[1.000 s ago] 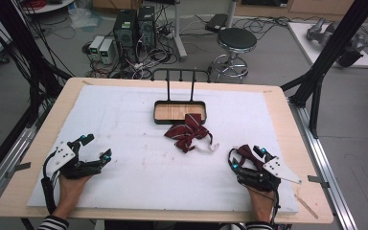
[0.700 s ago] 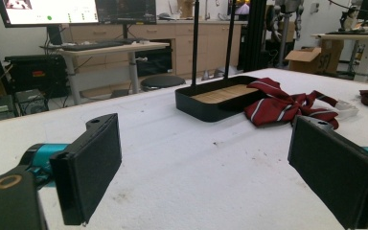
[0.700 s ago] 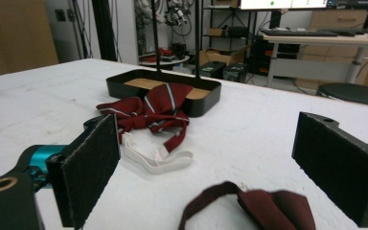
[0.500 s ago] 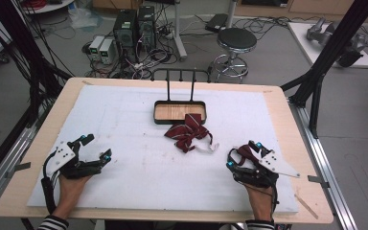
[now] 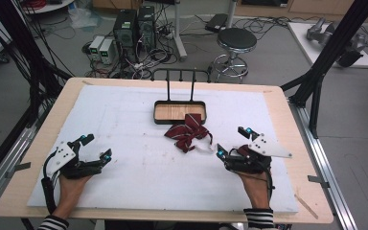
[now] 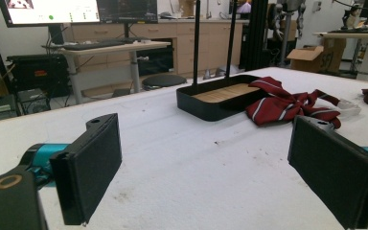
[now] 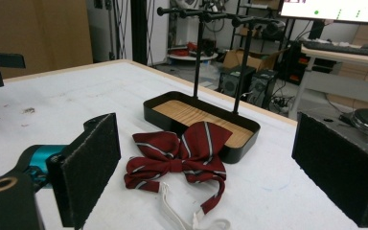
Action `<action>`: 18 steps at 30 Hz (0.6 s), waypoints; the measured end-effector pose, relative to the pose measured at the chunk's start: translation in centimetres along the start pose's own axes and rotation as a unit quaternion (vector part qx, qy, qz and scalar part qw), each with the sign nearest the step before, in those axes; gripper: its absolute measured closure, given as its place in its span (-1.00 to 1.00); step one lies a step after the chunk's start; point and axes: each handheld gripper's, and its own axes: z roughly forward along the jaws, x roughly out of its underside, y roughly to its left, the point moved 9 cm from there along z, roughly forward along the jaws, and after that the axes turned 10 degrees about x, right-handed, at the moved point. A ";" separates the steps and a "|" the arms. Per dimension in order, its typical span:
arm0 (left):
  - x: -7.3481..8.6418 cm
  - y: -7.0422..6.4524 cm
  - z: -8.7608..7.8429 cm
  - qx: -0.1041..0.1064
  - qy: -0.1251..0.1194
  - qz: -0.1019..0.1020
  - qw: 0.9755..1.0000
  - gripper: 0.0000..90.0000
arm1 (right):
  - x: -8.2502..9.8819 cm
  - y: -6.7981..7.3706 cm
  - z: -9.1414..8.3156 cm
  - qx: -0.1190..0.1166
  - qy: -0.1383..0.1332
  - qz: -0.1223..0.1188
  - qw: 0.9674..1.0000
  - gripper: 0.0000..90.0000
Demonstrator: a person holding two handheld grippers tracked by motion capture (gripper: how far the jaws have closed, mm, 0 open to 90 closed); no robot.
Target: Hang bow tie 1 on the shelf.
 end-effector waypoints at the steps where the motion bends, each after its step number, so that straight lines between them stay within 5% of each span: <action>1: 0.0 0.0 0.0 0.000 0.000 0.000 1.000 -0.74 | -0.2 0.1 0.3 -0.002 0.003 -0.004 1.000 -0.81; 5: 0.0 0.0 0.0 0.000 0.000 0.000 1.000 -0.74 | -0.6 0.4 1.0 -0.014 0.015 -0.007 1.000 -0.81; 13: 0.0 0.0 0.0 0.000 -0.001 0.000 1.000 -0.74 | -0.7 1.0 4.1 -0.023 0.091 -0.017 0.995 -0.81; 18: 0.0 0.0 0.0 0.000 0.000 0.000 1.000 -0.74 | -0.6 1.2 5.7 -0.029 0.113 -0.017 0.993 -0.82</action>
